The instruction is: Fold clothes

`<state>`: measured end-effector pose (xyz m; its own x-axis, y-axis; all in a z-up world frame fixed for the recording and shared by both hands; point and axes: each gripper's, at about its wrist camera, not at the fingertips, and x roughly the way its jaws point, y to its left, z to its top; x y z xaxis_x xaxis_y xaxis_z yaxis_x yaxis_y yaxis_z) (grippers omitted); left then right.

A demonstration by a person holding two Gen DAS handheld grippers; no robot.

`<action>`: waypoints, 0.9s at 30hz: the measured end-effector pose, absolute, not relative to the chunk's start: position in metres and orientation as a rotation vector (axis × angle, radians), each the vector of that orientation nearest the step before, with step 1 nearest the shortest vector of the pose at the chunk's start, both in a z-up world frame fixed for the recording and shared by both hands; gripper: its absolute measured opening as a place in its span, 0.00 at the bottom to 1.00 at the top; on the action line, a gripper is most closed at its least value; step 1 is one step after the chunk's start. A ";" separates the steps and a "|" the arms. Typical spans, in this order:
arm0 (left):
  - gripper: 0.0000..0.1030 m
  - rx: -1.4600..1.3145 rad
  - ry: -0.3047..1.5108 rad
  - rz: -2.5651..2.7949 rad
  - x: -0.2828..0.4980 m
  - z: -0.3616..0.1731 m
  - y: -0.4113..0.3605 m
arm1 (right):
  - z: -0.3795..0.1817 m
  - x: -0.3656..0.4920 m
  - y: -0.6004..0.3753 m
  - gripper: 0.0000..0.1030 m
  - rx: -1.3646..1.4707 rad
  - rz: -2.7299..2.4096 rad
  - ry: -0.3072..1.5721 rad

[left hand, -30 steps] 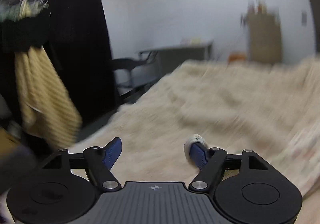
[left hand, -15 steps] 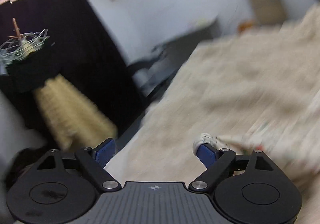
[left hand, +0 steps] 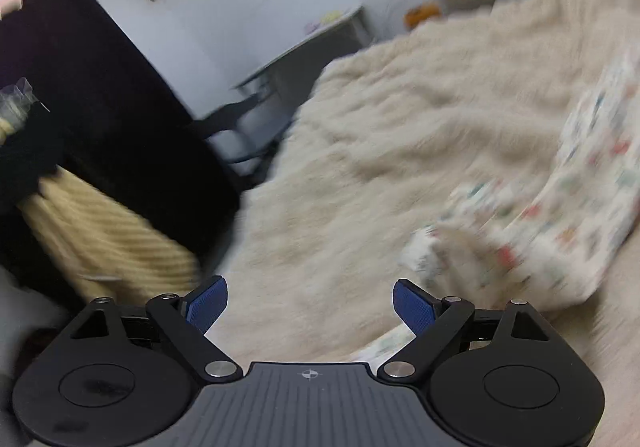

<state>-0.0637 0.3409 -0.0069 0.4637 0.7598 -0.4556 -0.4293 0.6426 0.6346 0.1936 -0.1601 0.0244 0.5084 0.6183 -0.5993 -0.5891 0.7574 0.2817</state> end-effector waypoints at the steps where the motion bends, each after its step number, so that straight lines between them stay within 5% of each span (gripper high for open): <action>1: 0.85 0.493 0.812 0.788 -0.068 -0.006 0.340 | 0.024 0.196 -0.163 0.63 0.056 0.710 0.730; 6: 0.85 0.570 0.843 0.842 -0.095 0.007 0.326 | 0.033 0.210 -0.182 0.50 0.156 0.666 0.674; 11: 0.85 0.515 0.599 0.692 -0.118 0.053 0.293 | 0.044 0.212 -0.190 0.15 0.199 0.702 0.606; 16: 0.86 0.409 0.341 0.185 -0.099 0.066 0.247 | 0.064 0.199 -0.197 0.10 0.225 0.726 0.497; 22: 0.83 0.318 0.396 -0.194 -0.007 0.012 0.197 | 0.114 0.171 -0.215 0.09 0.187 0.730 0.297; 27: 0.68 0.385 0.433 -0.157 0.037 -0.021 0.159 | 0.156 0.148 -0.243 0.09 0.228 0.697 0.158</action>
<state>0.0372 0.1590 -0.0212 0.8971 -0.0668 -0.4368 0.2286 0.9161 0.3293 0.1482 -0.2432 0.1558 0.7565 0.6505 -0.0674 -0.6163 0.7436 0.2595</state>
